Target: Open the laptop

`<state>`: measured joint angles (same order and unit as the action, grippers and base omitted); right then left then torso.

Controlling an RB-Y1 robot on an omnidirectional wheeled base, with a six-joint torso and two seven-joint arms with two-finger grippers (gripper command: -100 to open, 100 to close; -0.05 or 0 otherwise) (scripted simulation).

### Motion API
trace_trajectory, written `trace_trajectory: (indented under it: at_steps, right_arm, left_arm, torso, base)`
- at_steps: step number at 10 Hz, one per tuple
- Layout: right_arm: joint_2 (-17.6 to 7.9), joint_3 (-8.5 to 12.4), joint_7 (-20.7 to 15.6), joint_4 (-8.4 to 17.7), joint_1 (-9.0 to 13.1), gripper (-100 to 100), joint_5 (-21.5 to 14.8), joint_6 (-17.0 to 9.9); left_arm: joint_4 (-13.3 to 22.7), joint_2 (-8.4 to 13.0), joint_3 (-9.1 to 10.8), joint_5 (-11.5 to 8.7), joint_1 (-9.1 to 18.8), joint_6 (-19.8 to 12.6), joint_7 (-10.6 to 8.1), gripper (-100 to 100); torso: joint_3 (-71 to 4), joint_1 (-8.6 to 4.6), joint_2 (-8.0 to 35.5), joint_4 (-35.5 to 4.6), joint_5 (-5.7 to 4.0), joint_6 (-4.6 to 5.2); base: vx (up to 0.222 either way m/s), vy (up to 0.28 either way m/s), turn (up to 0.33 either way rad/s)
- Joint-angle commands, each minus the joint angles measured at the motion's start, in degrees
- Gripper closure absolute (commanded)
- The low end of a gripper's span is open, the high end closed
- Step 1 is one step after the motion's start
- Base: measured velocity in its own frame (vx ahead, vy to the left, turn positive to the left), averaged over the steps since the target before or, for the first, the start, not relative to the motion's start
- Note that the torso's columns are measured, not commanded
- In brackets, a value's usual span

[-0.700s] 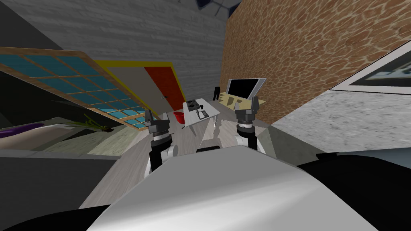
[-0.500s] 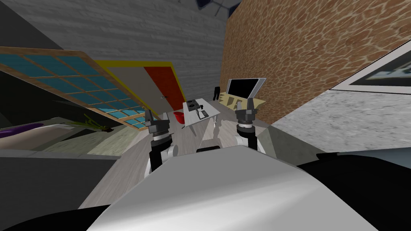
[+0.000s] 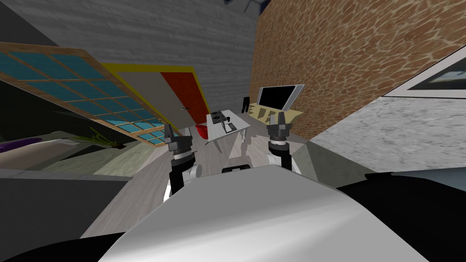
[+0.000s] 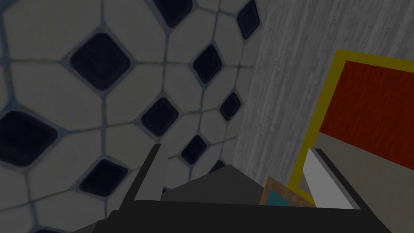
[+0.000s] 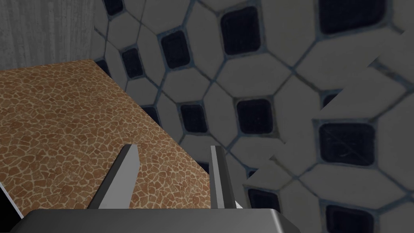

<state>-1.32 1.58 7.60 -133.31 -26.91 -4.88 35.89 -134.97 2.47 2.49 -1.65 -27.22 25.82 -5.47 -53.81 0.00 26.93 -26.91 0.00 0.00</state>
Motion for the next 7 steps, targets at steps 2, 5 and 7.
trace_trajectory:
  at_steps: [2, 5, 7]
  right_arm:
    - [0.0, 0.0, 0.0, 0.0, 0.0, 0, 0.0, 0.0]
    - [0.0, 0.0, 0.0, 0.0, 0.0, 0, 0.0, 0.0]
    - [0.0, 0.0, 0.0, 0.0, 0.0, 0, 0.0, 0.0]
  left_arm:
    - [0.0, 0.0, 0.00, 0.0, 0.0, 0.0, 0.00, 0]
    - [1.3, 3.6, 0.59, 0.6, 1.2, -3.1, 0.85, -100]
    - [2.2, 4.4, 0.98, 1.0, 2.0, -5.2, 1.43, -100]
  torso:
    - [-16.9, 0.00, 8.5, -8.5, 0.00, 0.00]
    - [-30.5, -0.15, 15.0, -15.1, -0.04, 0.00]
    - [-30.8, -0.05, 15.2, -15.3, -0.02, 0.00]
  base:
    - [0.000, 0.000, 0.000]
    - [0.062, -0.051, 0.008]
    - [0.088, -0.077, 0.007]
